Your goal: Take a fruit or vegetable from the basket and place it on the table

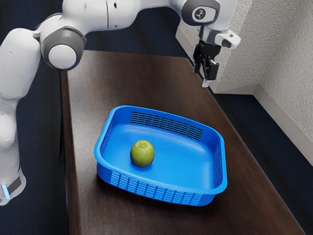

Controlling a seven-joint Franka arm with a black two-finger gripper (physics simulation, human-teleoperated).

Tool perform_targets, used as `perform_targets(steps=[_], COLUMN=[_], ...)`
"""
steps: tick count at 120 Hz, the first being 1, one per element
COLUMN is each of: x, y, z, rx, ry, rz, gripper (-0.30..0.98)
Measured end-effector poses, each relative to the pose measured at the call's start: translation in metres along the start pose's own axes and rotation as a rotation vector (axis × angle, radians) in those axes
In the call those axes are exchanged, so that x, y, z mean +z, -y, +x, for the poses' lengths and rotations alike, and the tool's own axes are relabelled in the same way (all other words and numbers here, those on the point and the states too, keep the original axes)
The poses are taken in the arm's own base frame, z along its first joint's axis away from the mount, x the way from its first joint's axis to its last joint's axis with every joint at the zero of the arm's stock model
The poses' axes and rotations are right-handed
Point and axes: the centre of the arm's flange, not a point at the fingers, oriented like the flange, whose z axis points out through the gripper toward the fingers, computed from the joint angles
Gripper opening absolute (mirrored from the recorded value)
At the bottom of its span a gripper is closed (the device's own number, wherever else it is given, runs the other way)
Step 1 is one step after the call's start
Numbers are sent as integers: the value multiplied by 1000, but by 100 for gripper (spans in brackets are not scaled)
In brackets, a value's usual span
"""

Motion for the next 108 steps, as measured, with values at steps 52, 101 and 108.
perform_targets(steps=[52,101,108], x=[0,28,45], y=[4,-158,-167], z=[-1,-38,-47], rx=[-2,424,451], ry=[5,70,85], rz=[-12,112,113], gripper=[69,69,69])
